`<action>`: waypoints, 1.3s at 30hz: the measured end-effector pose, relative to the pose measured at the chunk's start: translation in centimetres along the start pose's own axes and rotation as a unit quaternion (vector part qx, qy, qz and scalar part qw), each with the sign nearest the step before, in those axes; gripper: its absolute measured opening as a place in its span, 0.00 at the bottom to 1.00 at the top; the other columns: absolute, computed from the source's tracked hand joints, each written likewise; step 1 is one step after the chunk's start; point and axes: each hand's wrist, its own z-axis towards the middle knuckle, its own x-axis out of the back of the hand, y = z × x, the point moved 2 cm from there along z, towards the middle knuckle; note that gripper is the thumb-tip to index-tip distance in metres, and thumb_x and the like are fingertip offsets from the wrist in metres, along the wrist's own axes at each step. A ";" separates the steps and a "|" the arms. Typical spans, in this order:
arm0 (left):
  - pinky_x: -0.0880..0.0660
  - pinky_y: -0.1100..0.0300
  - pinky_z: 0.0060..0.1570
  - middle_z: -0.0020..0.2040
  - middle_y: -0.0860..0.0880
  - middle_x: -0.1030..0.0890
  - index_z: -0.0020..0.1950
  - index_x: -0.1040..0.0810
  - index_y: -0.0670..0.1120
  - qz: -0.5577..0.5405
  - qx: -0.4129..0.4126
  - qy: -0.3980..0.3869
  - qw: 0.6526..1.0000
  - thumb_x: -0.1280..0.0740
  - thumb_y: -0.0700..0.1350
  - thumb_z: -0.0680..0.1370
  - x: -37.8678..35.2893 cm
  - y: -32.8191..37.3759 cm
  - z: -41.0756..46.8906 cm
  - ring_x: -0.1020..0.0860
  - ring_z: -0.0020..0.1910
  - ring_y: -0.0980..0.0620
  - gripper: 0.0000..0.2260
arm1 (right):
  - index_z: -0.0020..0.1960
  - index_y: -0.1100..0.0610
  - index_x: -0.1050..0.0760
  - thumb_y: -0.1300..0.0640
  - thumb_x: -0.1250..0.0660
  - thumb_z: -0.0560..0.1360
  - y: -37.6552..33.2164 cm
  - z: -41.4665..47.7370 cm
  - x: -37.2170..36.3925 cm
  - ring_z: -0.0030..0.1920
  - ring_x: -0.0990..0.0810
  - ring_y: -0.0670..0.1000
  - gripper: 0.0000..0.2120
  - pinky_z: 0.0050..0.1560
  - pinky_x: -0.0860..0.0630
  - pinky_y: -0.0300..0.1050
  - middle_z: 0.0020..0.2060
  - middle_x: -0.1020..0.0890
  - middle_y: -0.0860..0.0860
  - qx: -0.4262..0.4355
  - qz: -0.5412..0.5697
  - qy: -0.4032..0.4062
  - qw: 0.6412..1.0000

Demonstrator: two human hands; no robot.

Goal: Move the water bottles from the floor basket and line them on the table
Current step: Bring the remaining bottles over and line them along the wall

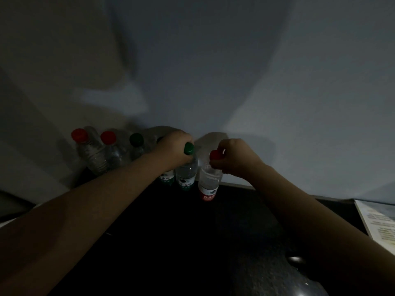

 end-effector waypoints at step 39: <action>0.32 0.57 0.43 0.50 0.44 0.30 0.49 0.29 0.41 0.070 0.042 -0.014 0.997 0.30 0.43 0.72 1.6 2.6 -2.4 0.27 0.48 0.45 0.12 | 0.59 0.56 0.24 0.52 0.31 0.73 1.3 -6.4 1.0 0.55 0.21 0.52 0.16 0.56 0.23 0.48 0.55 0.20 0.53 -0.041 -0.097 0.000 0.994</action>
